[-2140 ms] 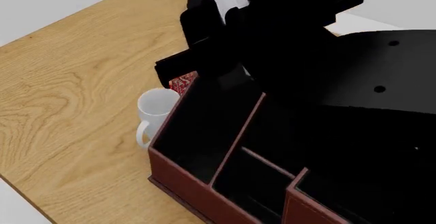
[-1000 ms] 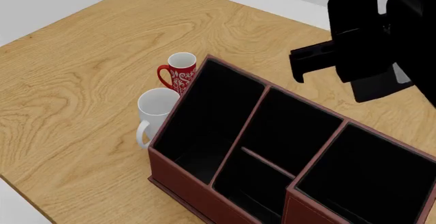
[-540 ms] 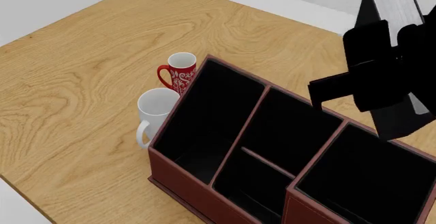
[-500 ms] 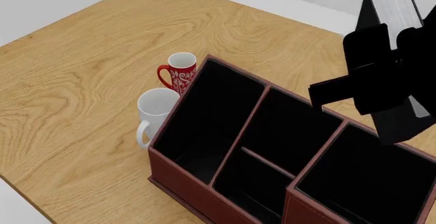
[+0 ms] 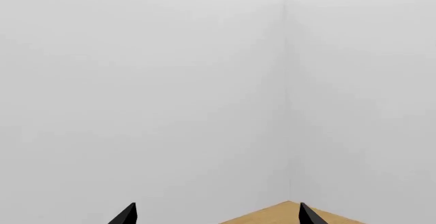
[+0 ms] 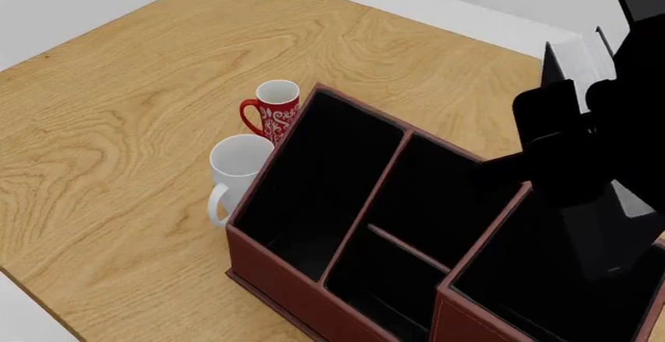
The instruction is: Pick up the book and place it in the right compartment of the caddy.
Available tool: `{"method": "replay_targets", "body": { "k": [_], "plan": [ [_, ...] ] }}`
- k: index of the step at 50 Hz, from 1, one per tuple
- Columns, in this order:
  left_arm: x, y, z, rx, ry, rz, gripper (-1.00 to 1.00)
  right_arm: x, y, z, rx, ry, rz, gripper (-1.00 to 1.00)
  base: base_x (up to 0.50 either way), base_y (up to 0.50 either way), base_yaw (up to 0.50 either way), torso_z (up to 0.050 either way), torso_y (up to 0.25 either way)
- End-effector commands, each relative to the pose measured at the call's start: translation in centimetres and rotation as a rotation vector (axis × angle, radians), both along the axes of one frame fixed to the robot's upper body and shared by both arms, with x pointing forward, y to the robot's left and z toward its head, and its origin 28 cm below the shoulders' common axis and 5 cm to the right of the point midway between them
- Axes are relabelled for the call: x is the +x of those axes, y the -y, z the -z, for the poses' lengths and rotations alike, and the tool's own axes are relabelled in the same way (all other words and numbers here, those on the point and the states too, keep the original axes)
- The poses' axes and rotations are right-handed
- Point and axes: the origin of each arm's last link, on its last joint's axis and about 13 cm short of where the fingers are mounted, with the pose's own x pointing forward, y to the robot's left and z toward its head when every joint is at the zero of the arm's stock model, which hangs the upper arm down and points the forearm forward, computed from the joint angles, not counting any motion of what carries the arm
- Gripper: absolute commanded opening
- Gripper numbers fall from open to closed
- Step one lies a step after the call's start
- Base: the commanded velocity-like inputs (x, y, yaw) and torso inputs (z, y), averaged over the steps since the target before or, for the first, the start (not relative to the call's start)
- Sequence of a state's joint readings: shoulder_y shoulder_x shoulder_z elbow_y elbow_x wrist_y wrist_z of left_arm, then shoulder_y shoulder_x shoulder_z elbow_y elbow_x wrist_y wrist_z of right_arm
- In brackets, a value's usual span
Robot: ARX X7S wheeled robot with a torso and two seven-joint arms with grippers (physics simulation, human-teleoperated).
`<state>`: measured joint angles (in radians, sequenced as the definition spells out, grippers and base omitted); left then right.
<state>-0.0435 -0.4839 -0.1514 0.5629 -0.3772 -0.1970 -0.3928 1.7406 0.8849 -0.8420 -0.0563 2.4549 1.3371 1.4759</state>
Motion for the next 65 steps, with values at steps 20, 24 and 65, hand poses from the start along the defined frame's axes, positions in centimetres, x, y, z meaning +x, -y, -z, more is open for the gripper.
{"method": "replay_targets", "body": {
  "k": [20,24,65],
  "plan": [
    [-0.1,0.0,-0.1,-0.003,-0.001,0.000,1.00,1.2,0.8,2.2,0.045,-0.024,0.051,-1.00,0.00,0.00,0.00,0.000,0.002],
    [-0.1,0.0,0.0,-0.003,-0.002,-0.001,1.00,1.1,0.9,2.2,0.043,-0.026,0.057,-1.00,0.00,0.00,0.00,0.003,0.000],
    [-0.2,0.0,0.0,-0.003,0.001,0.000,1.00,1.6,1.4,4.2,0.076,-0.047,0.093,-1.00,0.00,0.00,0.00,0.000,0.001]
  ]
}}
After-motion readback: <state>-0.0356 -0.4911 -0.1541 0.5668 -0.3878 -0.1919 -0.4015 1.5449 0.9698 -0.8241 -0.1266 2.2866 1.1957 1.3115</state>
